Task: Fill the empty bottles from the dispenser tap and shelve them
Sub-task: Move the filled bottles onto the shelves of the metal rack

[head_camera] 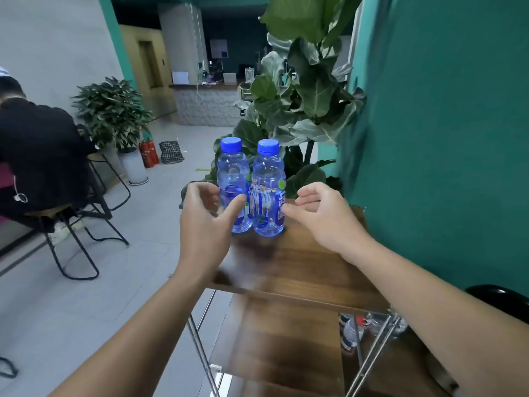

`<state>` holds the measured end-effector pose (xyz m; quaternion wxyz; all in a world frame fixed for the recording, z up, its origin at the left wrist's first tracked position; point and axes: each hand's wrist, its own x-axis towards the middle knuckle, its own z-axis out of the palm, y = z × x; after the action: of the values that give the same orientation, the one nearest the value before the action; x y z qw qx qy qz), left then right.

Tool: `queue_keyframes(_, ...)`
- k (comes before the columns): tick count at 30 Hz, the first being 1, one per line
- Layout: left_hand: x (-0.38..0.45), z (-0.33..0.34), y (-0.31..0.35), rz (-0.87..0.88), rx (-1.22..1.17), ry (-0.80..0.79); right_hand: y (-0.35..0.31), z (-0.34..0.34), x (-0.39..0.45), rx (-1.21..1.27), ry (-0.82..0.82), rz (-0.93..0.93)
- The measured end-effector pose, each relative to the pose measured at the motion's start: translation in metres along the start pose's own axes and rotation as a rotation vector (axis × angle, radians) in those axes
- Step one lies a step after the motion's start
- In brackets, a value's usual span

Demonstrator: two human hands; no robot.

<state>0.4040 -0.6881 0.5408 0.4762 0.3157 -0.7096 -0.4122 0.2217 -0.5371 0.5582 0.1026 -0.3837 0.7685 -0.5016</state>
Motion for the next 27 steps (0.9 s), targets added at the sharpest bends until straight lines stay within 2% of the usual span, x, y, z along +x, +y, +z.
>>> queue_keyframes(7, -0.075, 0.089, 0.065, -0.031, -0.311, -0.349, 0.02, -0.075, -0.051, -0.025, 0.037, -0.093)
queue_keyframes(13, -0.14, 0.189, 0.111, -0.176, -0.484, -0.553, 0.089, -0.152, -0.081, -0.059, 0.077, -0.077)
queue_keyframes(18, -0.18, 0.253, 0.127, -0.264, -0.544, -0.573, 0.152, -0.206, -0.097, -0.008, 0.091, -0.025)
queue_keyframes(21, -0.206, 0.288, 0.125, -0.332, -0.554, -0.489, 0.194, -0.221, -0.098, 0.039, 0.11, 0.016)
queue_keyframes(24, -0.226, 0.328, 0.105, -0.374, -0.549, -0.397, 0.25, -0.22, -0.09, 0.066, 0.127, 0.099)
queue_keyframes(27, -0.241, 0.364, 0.064, -0.384, -0.433, -0.381, 0.311, -0.207, -0.084, 0.079, 0.109, 0.236)
